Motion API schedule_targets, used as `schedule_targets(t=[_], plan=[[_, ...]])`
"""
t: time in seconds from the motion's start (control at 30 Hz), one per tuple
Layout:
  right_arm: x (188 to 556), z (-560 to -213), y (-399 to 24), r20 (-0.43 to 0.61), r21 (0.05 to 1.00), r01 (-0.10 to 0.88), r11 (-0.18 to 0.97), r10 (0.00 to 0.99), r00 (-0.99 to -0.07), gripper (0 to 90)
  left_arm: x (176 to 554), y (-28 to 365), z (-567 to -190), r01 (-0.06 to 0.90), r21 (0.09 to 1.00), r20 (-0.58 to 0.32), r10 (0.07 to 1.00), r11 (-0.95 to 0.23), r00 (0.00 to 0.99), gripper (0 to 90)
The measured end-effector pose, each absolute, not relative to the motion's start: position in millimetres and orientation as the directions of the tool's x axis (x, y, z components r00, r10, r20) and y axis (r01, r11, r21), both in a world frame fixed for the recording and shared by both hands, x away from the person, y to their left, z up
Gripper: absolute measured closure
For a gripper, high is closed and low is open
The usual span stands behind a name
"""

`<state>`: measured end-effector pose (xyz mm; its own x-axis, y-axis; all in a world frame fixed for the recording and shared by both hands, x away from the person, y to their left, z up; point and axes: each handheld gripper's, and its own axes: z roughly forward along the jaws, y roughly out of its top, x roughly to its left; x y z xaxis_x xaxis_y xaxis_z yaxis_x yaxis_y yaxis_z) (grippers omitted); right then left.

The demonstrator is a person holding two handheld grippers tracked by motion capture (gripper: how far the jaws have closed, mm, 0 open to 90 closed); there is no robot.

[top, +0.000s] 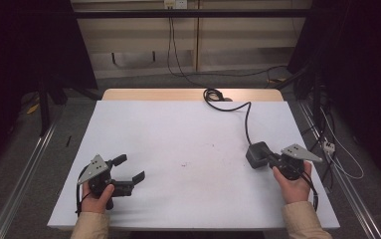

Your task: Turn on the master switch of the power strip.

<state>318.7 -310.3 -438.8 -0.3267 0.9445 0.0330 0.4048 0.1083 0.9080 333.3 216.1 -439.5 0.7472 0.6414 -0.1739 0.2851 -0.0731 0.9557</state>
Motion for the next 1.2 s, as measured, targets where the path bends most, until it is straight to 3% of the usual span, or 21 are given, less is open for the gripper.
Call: schedule_targets(t=[1.2], plan=[[314.9,-438.2,-306.1,0.043,0.926,0.366,0.093,0.937,-0.346,90.0,334.7,219.5,-438.2,0.283,0.957,-0.179,0.648,-0.058,0.740,4.1]])
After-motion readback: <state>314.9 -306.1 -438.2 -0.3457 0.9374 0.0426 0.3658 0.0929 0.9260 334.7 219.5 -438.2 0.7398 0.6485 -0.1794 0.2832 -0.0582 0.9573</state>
